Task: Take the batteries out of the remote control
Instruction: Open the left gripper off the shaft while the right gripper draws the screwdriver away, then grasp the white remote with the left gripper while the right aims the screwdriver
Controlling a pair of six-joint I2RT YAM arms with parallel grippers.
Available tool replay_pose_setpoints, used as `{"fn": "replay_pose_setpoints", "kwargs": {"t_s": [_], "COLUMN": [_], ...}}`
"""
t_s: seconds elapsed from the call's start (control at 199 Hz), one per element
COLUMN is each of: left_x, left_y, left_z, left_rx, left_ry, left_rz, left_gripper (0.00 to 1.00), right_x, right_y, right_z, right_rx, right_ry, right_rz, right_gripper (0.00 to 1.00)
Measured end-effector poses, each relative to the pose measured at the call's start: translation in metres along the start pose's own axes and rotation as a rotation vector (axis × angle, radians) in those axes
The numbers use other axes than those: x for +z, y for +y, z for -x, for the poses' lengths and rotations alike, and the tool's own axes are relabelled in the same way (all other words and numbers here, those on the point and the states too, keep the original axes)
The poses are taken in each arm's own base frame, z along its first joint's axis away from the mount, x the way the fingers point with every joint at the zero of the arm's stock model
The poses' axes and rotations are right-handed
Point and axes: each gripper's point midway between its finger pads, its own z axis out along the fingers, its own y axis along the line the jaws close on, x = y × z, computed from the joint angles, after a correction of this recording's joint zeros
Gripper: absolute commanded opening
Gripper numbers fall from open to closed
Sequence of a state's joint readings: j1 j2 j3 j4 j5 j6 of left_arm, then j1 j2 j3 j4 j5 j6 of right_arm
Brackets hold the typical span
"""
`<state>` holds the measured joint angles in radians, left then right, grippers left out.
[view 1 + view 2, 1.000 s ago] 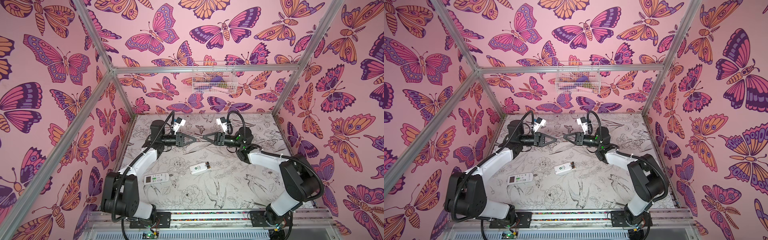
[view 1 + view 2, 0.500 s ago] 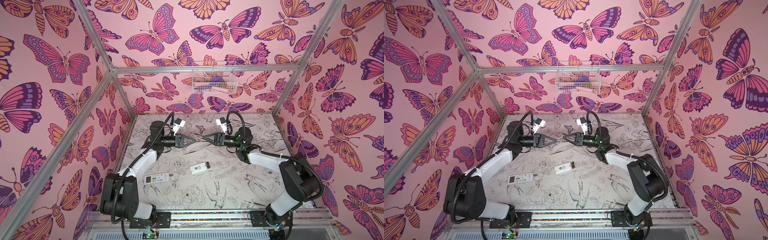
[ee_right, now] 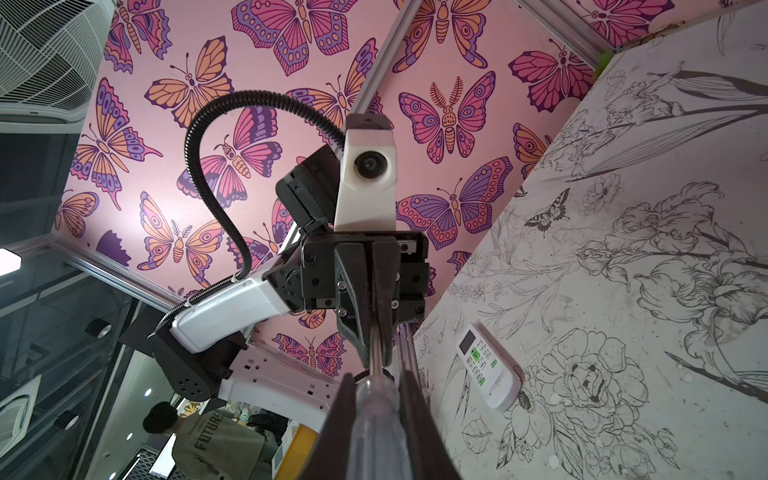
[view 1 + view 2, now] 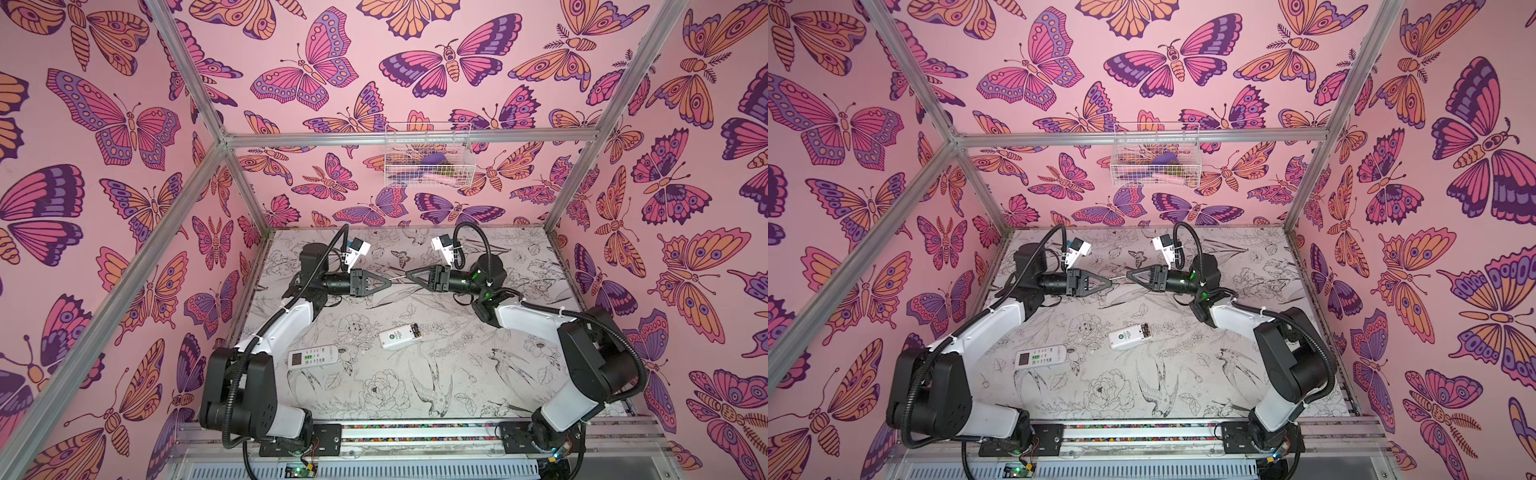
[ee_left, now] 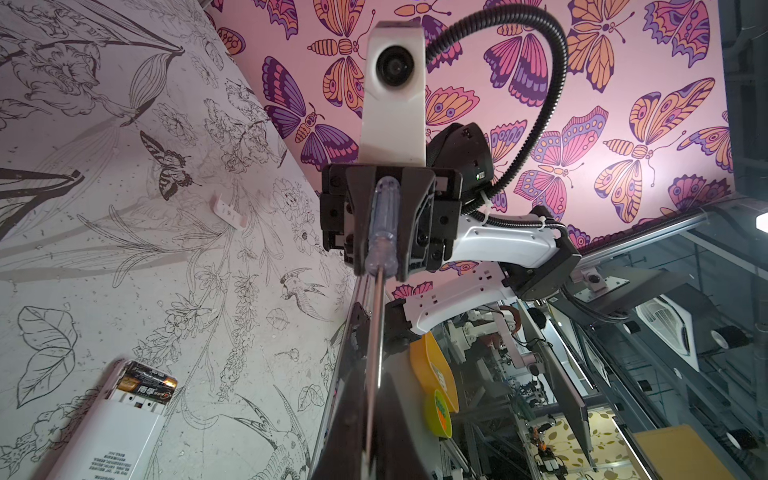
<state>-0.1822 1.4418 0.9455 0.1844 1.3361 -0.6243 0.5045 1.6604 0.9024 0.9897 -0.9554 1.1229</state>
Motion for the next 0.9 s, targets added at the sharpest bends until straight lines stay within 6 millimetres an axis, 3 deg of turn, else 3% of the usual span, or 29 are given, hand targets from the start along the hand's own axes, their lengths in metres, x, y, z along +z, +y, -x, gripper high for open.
{"fn": "replay_pose_setpoints", "kwargs": {"t_s": [0.155,0.291,0.456,0.692,0.902], "left_x": [-0.003,-0.008,-0.012,-0.022,-0.015], "left_y": [0.004,0.015,0.037,0.074,0.097], "left_z": [0.001,0.001,-0.008,-0.029,-0.057], "left_rx": [0.01,0.035,0.081,0.141,0.29], "left_ry": [-0.01,-0.021,-0.004,0.063,0.228], "left_rz": [0.02,0.078,0.198,0.412,0.576], "left_gripper": [0.37,0.48,0.69,0.83,0.91], "right_x": [-0.004,-0.022,-0.051,-0.076,-0.101], "right_y": [-0.005,-0.02,-0.025,-0.03,-0.076], "right_z": [-0.001,-0.004,-0.011,-0.029,-0.073], "right_rx": [0.001,0.021,0.012,-0.032,0.083], "right_ry": [0.002,-0.007,-0.024,0.0,0.042], "right_rz": [-0.024,-0.088,-0.177,-0.335,-0.523], "right_gripper": [0.03,0.04,0.04,0.02,0.0]}}
